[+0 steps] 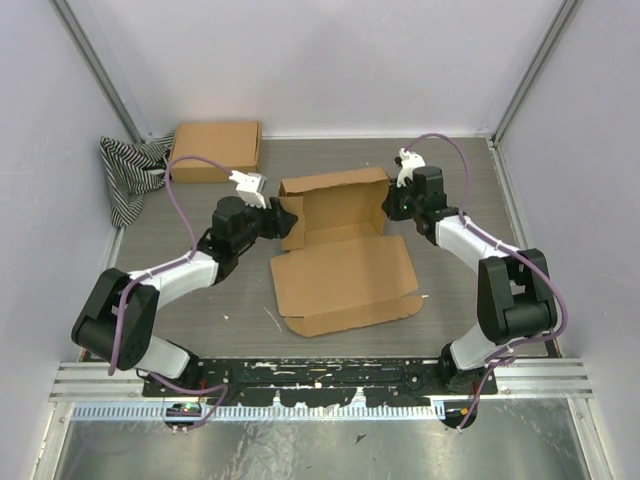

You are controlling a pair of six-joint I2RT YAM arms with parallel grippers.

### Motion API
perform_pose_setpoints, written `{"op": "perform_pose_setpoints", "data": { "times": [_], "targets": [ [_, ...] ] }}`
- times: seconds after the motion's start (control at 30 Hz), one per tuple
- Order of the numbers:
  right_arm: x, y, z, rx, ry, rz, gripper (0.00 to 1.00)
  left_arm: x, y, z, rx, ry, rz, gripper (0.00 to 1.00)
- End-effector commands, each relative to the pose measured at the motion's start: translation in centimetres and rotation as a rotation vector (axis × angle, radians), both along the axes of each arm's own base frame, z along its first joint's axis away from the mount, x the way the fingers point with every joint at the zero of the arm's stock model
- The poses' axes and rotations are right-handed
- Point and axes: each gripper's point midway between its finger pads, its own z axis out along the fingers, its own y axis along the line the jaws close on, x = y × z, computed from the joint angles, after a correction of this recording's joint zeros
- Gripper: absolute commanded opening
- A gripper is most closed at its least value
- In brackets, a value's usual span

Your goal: Fold the paper box

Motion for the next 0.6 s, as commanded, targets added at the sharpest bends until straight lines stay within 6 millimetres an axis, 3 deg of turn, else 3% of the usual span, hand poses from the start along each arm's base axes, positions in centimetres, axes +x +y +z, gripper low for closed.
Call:
{"op": "perform_pose_setpoints", "data": {
  "times": [0.0, 0.17, 0.43, 0.5, 0.57],
  "targets": [
    [-0.8, 1.3, 2.1, 0.032, -0.050, 0.003, 0.01, 1.3, -0.2, 1.3, 0.051, -0.049, 0.045, 0.63],
    [-1.2, 2.0, 2.1, 0.032, -0.055, -0.011, 0.01, 1.6, -0.5, 1.0, 0.123, -0.044, 0.076, 0.62],
    [-1.9, 2.6, 2.4, 0.026, -0.074, -0.046, 0.01, 2.8, 1.9, -0.7, 0.316, 0.012, 0.265, 0.60],
    [-2.0, 2.7, 2.5, 0.031, -0.075, -0.062, 0.01, 3.1, 2.6, -0.9, 0.367, 0.015, 0.323, 0.55],
    [-2.0, 2.8, 2.5, 0.031, -0.075, -0.084, 0.01, 3.2, 3.1, -1.3, 0.411, 0.039, 0.363, 0.43]
  ]
}}
